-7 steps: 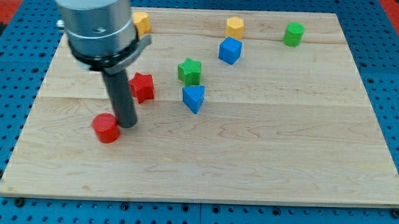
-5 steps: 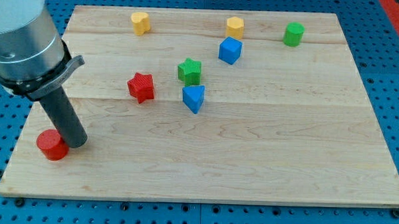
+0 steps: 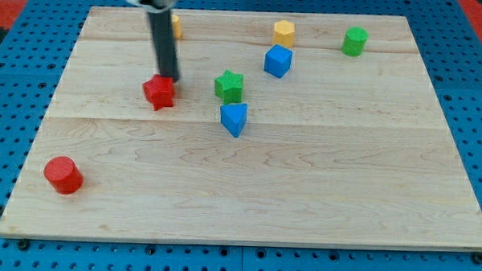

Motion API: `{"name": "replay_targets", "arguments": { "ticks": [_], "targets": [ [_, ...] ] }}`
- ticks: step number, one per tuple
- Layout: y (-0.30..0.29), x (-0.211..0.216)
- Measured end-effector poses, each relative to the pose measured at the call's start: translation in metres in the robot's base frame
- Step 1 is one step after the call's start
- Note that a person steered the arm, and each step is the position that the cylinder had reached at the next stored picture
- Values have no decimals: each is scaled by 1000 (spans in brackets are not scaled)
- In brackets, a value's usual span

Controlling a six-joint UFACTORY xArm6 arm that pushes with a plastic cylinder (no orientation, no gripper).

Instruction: Move the red star towards bottom left

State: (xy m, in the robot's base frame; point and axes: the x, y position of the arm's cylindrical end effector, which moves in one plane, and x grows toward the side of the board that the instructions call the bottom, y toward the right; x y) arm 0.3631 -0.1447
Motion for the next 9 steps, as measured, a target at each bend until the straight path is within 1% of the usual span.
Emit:
{"name": "replay_targets", "arguments": {
  "ticks": [1, 2, 3, 4, 5, 6, 7, 8, 9],
  "targets": [
    [3, 35],
    [31, -5],
    [55, 41],
    [28, 94],
    [23, 77],
    [24, 50],
    [-49, 63],
    [-56, 115],
    [-36, 123]
  ]
}}
